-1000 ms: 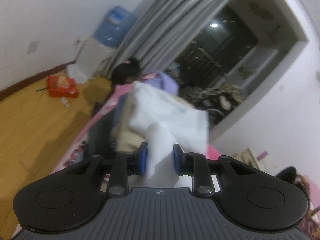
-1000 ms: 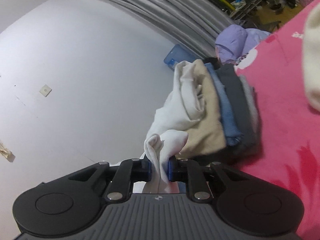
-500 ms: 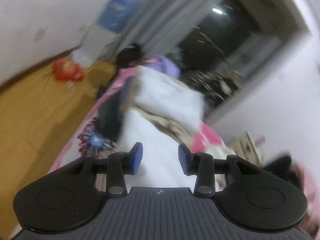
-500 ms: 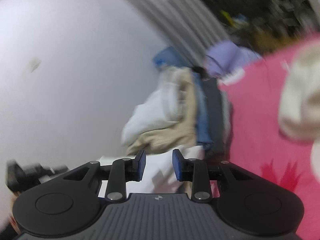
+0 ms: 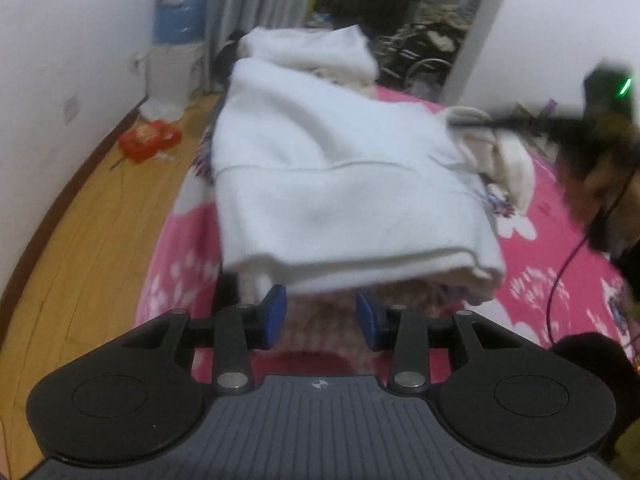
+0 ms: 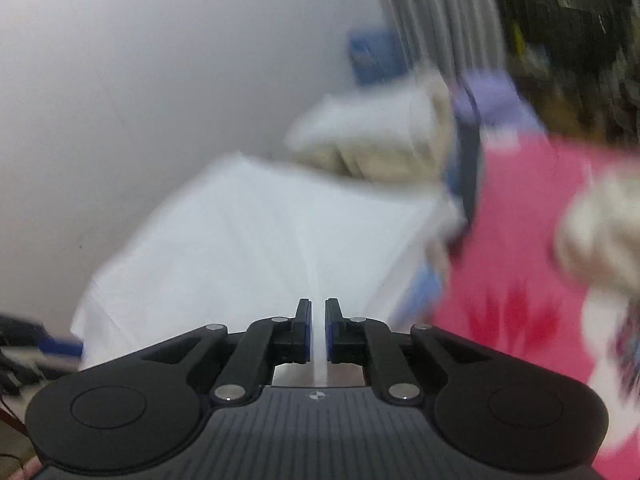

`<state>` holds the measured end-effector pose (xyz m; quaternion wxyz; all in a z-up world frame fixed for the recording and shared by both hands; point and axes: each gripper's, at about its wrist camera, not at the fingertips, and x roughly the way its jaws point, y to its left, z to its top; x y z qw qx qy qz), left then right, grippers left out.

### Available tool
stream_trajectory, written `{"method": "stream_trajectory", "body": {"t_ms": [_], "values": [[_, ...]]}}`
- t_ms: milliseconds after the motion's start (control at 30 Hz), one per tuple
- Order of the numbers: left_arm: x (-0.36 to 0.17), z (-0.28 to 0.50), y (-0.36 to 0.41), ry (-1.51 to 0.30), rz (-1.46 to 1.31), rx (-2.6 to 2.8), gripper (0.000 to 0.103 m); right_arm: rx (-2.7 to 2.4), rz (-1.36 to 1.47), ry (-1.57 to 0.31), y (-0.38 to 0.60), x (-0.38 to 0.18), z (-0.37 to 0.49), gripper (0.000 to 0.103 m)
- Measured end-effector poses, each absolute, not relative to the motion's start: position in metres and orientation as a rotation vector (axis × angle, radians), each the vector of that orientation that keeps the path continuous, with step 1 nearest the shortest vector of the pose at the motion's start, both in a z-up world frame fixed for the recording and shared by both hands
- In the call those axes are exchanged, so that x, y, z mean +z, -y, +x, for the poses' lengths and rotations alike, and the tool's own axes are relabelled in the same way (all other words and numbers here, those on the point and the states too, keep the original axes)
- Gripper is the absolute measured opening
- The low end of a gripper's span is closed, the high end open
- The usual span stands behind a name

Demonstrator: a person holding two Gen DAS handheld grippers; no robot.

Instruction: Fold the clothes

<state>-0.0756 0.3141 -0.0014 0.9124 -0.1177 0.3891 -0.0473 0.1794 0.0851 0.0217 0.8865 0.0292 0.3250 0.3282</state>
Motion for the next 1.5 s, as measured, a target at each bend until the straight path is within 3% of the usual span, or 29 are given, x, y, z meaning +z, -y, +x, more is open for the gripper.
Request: {"method": "stream_trajectory", "body": {"t_ms": [133, 333, 600, 800, 900, 1033, 1200, 1500], "values": [[0.026, -0.101, -0.317, -0.643, -0.241, -0.062, 0.038, 0.834, -0.019, -0.641, -0.162, 0.051, 0.205, 0.008], [0.032, -0.097, -0.303, -0.46, -0.17, -0.014, 0.039, 0.881, -0.228, -0.716, -0.245, 0.044, 0.24, 0.008], [-0.019, -0.091, -0.319, -0.469, -0.311, -0.072, 0.039, 1.108, -0.806, -0.514, -0.29, 0.019, 0.12, 0.002], [-0.016, -0.117, -0.34, -0.358, -0.397, -0.093, 0.039, 0.986, -0.767, -0.623, -0.327, 0.02, 0.173, 0.002], [-0.013, -0.133, -0.349, -0.311, -0.439, -0.118, 0.042, 1.112, -0.778, -0.709, -0.336, 0.004, 0.136, 0.003], [-0.018, -0.149, -0.361, -0.271, -0.497, -0.132, 0.043, 1.22, -0.303, -0.771, -0.301, 0.045, 0.141, 0.001], [-0.018, -0.127, -0.365, -0.264, -0.492, -0.179, 0.045, 0.767, -0.066, -0.68, -0.202, 0.068, 0.171, 0.002], [-0.04, -0.099, -0.329, -0.432, -0.408, -0.215, 0.046, 0.422, -0.091, -0.953, -0.091, -0.021, 0.133, 0.002]]}}
